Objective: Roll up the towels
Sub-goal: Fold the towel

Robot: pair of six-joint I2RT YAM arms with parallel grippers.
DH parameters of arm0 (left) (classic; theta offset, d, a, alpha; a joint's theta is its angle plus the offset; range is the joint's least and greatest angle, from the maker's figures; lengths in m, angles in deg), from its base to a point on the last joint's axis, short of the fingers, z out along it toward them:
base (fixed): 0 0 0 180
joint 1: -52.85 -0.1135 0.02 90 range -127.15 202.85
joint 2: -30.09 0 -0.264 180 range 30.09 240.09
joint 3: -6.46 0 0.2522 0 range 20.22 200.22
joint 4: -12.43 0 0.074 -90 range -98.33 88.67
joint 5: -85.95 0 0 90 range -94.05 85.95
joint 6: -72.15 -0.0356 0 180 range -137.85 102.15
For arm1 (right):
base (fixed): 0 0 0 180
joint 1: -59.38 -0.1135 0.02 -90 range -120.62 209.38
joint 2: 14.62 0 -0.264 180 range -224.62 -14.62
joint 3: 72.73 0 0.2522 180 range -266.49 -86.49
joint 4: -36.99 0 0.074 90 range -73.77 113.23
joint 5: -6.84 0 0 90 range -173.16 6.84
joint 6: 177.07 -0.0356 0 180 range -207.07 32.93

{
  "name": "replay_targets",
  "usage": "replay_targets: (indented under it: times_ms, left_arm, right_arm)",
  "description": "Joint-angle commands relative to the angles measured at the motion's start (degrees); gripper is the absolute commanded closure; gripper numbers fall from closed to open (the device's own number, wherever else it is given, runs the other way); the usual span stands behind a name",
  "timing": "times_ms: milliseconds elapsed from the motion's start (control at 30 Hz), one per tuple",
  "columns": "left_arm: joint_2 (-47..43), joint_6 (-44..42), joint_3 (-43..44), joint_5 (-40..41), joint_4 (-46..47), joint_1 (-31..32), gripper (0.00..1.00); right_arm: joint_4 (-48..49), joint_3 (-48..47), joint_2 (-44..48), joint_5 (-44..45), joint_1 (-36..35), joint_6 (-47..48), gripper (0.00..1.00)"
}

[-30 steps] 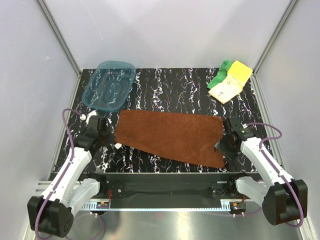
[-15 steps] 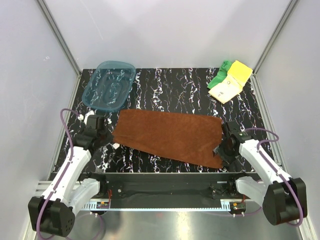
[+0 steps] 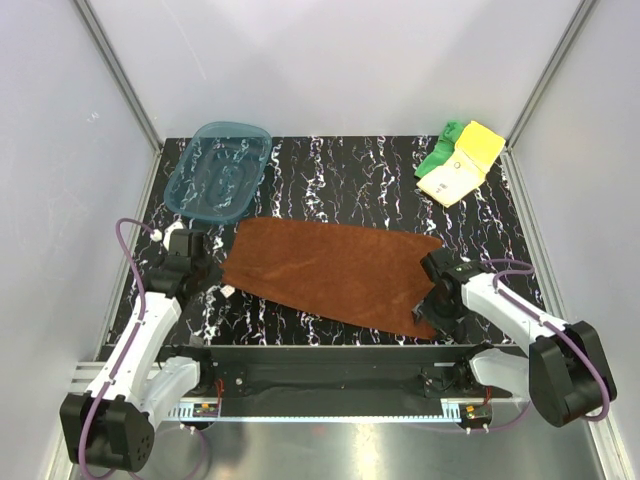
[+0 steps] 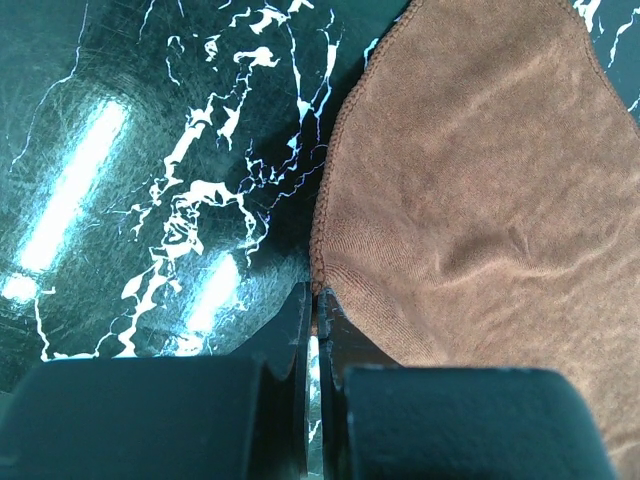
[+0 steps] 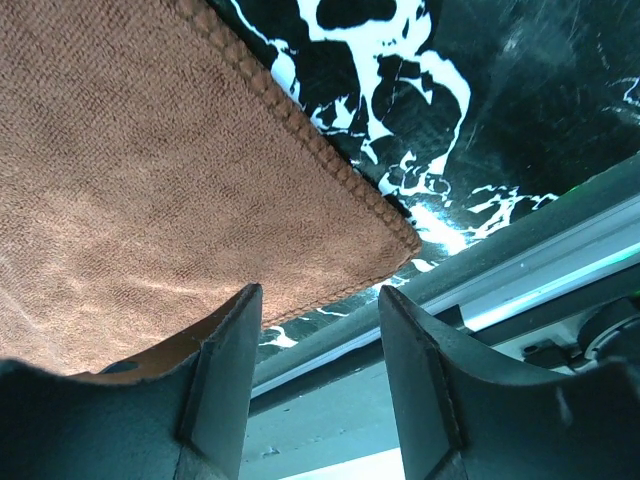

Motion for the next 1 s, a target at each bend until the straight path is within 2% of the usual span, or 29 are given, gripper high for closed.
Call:
replay_targets:
  times_ms: [0, 167, 333, 567, 700, 767, 967]
  left_arm:
    - [-0.6, -1.1, -0.2, -0.7, 2.5, -0.3, 1.0]
    - [-0.7, -1.2, -0.4, -0.9, 2.8, -0.3, 1.0]
    - [-1.1, -1.2, -0.4, -0.5, 2.6, -0.3, 1.0]
    - [-1.0, -1.2, -0.5, -0.6, 2.8, -0.3, 1.0]
    - [-0.8, -1.3, -0.6, -0.7, 2.9, -0.3, 1.0]
    - [-0.9, -1.3, -0.6, -0.7, 3.0, -0.3, 1.0]
    - [-0.8, -1.3, -0.7, -0.8, 3.1, -0.3, 1.0]
  right_arm:
    - [0.1, 0.5, 0.5, 2.7, -1.7, -4.1, 0.43]
    - [0.5, 1.6, 4.3, 3.2, -1.8, -5.2, 0.47]
    - [-0.2, 0.1, 0.5, 3.5, -2.8, -4.9, 0.51]
    - [-0.6, 0.3, 1.1, 4.2, -5.4, -6.7, 0.52]
    - [-0.6, 0.5, 1.7, 5.0, -5.9, -8.1, 0.61]
    - [-0.7, 0.2, 1.4, 5.3, -6.3, -8.1, 0.69]
    - [-0.8, 0.3, 1.6, 5.7, -6.6, -8.3, 0.78]
